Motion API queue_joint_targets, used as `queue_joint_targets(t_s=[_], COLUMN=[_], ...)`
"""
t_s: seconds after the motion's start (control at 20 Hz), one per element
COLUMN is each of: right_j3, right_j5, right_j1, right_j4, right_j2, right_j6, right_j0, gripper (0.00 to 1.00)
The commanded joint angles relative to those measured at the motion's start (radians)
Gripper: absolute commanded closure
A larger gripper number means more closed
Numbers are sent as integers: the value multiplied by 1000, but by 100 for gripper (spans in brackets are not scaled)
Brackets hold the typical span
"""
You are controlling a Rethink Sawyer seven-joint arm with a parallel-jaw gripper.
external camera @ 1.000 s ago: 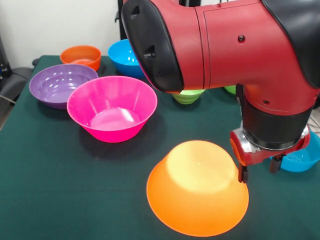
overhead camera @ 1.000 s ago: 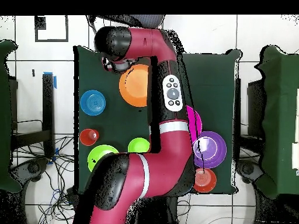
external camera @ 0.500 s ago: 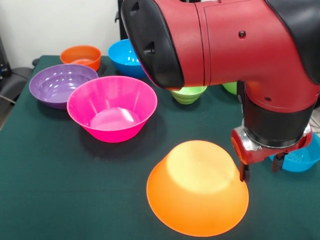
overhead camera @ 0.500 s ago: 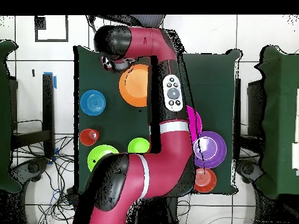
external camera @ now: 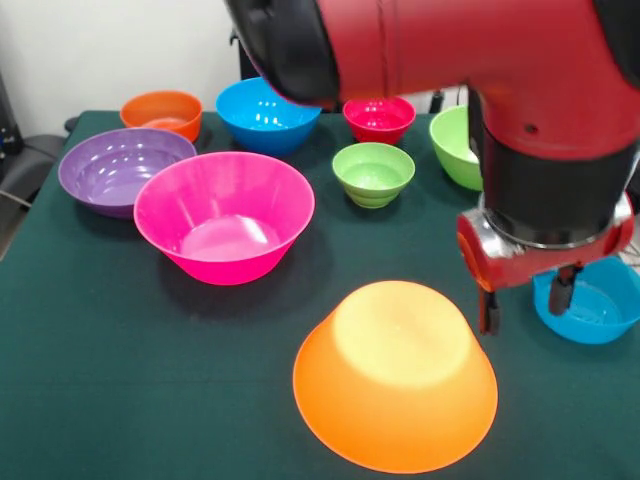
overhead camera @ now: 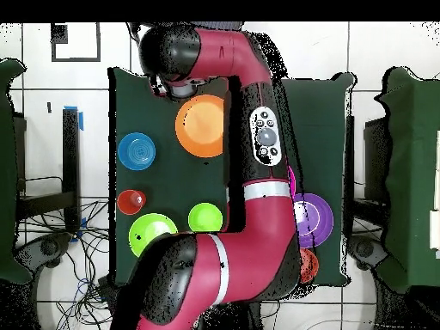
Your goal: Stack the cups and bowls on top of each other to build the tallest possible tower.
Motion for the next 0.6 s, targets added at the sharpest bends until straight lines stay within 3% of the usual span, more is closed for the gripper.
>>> queue_joint_targets(t_s=[0.05,0.35,0.5,0.6], right_j3=[125,148,94,6], right_j5=[102,94,60,102], right_j1=[-65,-71,-41,0], right_j4=[3,-11,-8,-15], right_j2=[-30,-31,-5,17], right_j6=[-109,-150,-166,-177], right_j0=[-50,-96,-126,-130], gripper=[0,0,0,0])
